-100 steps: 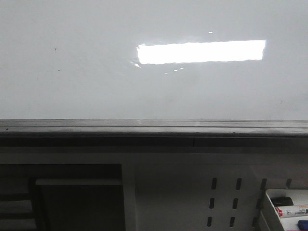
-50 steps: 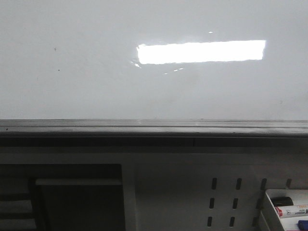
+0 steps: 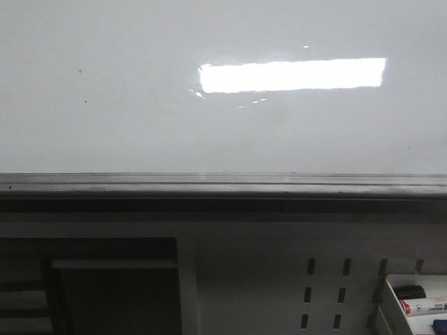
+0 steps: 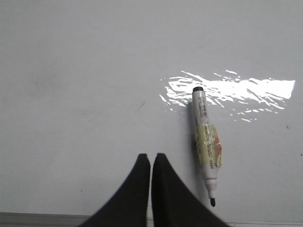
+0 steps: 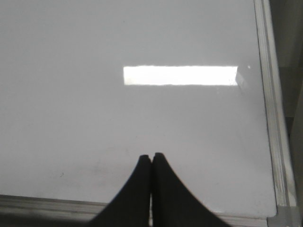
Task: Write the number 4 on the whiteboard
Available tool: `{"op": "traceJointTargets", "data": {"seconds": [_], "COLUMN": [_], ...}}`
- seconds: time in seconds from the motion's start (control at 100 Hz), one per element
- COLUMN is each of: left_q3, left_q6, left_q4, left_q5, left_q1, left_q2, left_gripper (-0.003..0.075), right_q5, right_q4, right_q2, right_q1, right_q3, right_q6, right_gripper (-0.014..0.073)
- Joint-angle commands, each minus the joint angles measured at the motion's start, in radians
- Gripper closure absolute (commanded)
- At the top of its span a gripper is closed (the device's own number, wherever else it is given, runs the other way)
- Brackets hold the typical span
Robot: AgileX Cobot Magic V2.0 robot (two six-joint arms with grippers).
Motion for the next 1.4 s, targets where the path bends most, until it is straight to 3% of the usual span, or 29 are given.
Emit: {"op": "traceJointTargets", "data": {"seconds": [0.0,0.18,0.36,0.66,0.95,1.39], "left_q3": [0.001,-0.130,-0.334,-0.602,-0.632,-0.632], "left_q6": [-0.010,-0.010,-0.010,0.044,0.044,0.044], "left_q4": [-0.004,-0.054,-0.054,0.006,0.002,0.000], "left_q5": [-0.087,-0.039,0.139,0.419,0.414,0.414], "left_q1": [0.001,0.001,0.001,0.001,0.001,0.001], "left_q2": [-0.028,-0.024,0.061,0.329,0.424,0.428], "left_gripper": [0.0741,0.0741,0.0741,0.0741,0.0741,0.0741], "right_q5": [-0.080,0.115,0.288,0.408,0.392,0.390], "right_q4": [0.007,0.007,0.007,0.007,0.007,0.007], "right_q2": [-0.023,-0.007,0.086,0.326,0.452,0.466], "right_q1": [-0.005,-0.005,-0.005,-0.005,-0.005,-0.005], "right_q3": [-0.011,-0.170,-0.362,-0.594,-0.621,-0.621], "right_q6": [-0.004,-0.004,-0.019,-0.035,-0.035,-0.035], "right_gripper": [0.0666,0.0666,0.0666,0.0666,0.0666,0.0666]}}
